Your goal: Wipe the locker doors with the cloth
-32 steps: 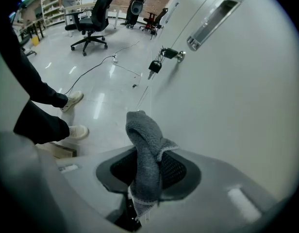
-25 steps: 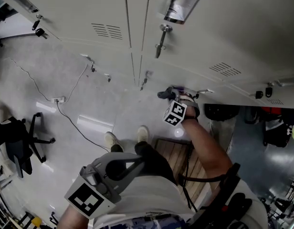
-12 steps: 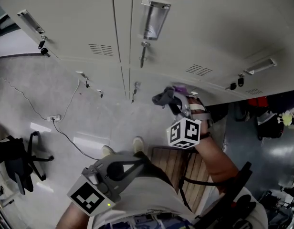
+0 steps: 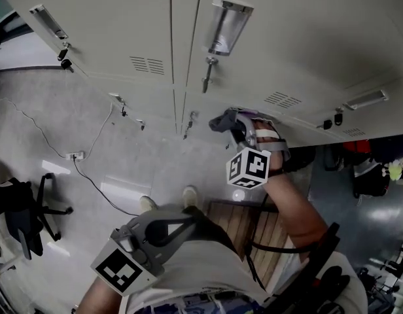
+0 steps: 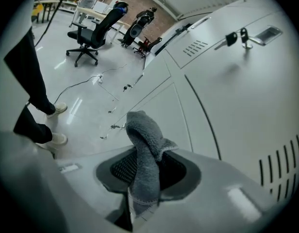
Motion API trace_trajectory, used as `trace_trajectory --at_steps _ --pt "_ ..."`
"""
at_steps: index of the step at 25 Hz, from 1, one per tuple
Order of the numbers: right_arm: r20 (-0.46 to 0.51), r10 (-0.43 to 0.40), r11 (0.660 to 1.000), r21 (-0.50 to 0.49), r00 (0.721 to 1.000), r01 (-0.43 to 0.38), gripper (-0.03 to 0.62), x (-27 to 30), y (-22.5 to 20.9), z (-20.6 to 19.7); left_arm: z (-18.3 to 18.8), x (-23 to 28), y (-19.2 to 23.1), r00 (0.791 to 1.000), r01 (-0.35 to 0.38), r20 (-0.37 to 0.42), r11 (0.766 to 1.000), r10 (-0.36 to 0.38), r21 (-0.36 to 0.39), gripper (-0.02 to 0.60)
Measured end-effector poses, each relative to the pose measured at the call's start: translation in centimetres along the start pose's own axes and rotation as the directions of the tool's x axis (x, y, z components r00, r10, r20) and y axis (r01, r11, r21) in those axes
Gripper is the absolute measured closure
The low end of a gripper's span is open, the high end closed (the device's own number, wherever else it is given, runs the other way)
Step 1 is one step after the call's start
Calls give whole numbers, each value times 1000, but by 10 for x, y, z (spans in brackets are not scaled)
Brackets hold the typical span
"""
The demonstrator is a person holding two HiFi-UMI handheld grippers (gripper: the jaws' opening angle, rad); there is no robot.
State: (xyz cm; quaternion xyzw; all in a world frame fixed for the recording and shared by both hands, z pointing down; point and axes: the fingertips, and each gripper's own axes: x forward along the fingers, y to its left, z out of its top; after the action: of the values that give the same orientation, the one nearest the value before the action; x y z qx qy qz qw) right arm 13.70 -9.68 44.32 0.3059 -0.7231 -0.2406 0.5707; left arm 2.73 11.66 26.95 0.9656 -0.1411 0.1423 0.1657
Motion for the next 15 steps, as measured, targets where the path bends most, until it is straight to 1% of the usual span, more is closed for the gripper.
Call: trace_trajectory --at_steps 5,9,15 --pt "-15 39 999 -4 999 -39 484 29 28 -5 -3 5 4 1000 -18 -5 1000 18 -16 578" --pt "-31 72 997 12 997 -72 484 51 49 -12 -7 6 10 999 -34 -9 999 34 -36 578" --pt "-59 136 991 18 989 -136 484 91 91 -28 -12 11 21 998 -55 -6 996 55 -71 578"
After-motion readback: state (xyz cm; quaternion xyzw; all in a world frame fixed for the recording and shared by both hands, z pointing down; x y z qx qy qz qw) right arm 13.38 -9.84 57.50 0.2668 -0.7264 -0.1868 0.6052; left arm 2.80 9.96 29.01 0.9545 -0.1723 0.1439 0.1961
